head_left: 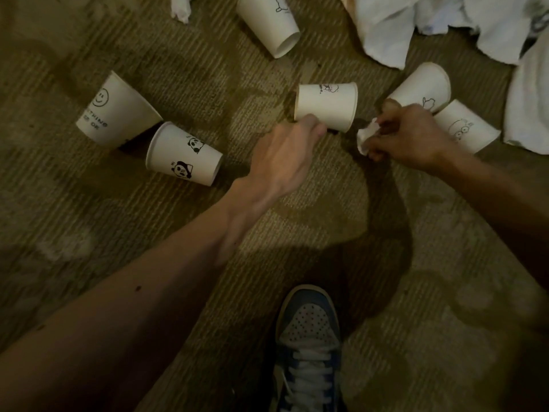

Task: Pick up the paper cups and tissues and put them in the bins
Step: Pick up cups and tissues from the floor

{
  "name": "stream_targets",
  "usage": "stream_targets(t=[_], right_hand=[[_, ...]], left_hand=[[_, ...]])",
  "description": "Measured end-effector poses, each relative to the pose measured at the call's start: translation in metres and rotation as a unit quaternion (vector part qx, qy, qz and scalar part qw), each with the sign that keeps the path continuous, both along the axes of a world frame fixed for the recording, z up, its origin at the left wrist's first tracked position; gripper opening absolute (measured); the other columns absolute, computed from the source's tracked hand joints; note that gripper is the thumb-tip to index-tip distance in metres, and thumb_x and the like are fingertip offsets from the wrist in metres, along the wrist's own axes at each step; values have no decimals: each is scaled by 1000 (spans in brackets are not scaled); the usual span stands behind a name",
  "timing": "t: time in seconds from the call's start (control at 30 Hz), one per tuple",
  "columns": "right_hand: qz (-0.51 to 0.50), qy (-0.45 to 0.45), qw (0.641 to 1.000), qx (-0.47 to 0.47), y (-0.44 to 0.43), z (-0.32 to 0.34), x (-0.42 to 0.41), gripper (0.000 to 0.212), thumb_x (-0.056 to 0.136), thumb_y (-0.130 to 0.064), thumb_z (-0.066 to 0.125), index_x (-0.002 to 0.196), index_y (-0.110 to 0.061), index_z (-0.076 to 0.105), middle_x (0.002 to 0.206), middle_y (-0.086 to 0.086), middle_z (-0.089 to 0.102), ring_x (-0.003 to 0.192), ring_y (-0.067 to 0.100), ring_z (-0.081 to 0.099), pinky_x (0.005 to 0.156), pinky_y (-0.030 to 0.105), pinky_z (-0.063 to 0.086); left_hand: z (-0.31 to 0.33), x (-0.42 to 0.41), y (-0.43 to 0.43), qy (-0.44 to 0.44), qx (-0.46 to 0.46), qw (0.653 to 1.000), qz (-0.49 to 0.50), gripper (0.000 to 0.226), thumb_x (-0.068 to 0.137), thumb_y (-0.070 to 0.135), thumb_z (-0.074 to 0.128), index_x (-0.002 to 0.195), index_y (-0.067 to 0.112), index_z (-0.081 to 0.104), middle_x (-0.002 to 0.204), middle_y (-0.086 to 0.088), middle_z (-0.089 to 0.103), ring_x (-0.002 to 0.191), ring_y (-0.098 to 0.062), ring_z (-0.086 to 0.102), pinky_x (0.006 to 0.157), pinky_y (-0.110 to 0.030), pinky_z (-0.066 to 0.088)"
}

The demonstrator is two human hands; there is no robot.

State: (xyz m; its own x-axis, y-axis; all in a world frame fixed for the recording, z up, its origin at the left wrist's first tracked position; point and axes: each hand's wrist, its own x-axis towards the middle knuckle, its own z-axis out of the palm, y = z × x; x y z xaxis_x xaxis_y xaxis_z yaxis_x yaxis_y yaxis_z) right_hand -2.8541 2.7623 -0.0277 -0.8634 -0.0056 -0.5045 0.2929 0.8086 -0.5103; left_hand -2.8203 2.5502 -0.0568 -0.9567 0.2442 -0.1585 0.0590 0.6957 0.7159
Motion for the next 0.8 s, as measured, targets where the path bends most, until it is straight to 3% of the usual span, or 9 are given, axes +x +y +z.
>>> stream_targets(t=[0.1,0.23,0.3,0.37,0.47,0.53,0.67,0.8], right_hand=[[-93,-55,985,-132,-11,17,24,45,82,-6,72,121,-4,50,78,11,73,61,14,72,50,16,53],[-207,-150,917,-308,-33,29,42,28,87,-2,64,114,3,57,87,11,72,70,13,70,60,19,56],[-231,-183,882,-368,-41,33,43,12,92,0,55,101,-5,62,86,5,68,76,12,66,67,21,58],[-234,-220,851,-416,-48,36,42,15,92,-1,51,92,-11,63,83,1,65,77,10,62,73,21,57],[-233,-270,820,-448,-55,38,39,18,80,-14,58,97,-15,63,86,-2,64,82,9,63,87,26,53],[-239,-293,800,-467,-57,37,37,23,81,-17,57,104,-17,62,91,-2,65,90,11,64,96,30,49],[-269,-310,756,-510,-62,33,33,20,98,-13,43,109,-12,60,98,6,65,100,18,64,92,32,55],[-277,-302,755,-511,-65,33,30,24,99,-10,42,114,-5,59,102,11,66,102,22,66,89,33,57]], left_hand=[[4,5,8,10,88,996,-16,29,106,23,39,126,14,57,113,-8,63,98,-22,59,84,-43,50],[14,17,26,33,165,985,-37,35,105,25,36,135,20,52,109,0,43,97,-14,50,77,-22,46],[15,22,27,46,156,985,-52,39,104,27,35,138,21,51,114,-2,41,106,-16,47,81,-18,42],[14,24,20,71,112,990,-51,38,105,25,36,140,19,50,119,-8,43,111,-17,42,86,-22,36],[14,23,7,102,75,991,-51,36,106,22,39,138,12,51,119,-13,48,109,-20,45,87,-20,34],[15,22,2,101,76,990,-60,35,105,22,40,135,8,54,119,-15,51,108,-22,51,86,-25,42],[15,20,-9,119,44,990,-66,33,103,19,46,128,1,59,118,-18,58,103,-26,60,83,-41,52],[17,18,-16,129,9,989,-77,32,103,18,48,126,0,61,114,-18,61,99,-28,62,82,-40,52]])
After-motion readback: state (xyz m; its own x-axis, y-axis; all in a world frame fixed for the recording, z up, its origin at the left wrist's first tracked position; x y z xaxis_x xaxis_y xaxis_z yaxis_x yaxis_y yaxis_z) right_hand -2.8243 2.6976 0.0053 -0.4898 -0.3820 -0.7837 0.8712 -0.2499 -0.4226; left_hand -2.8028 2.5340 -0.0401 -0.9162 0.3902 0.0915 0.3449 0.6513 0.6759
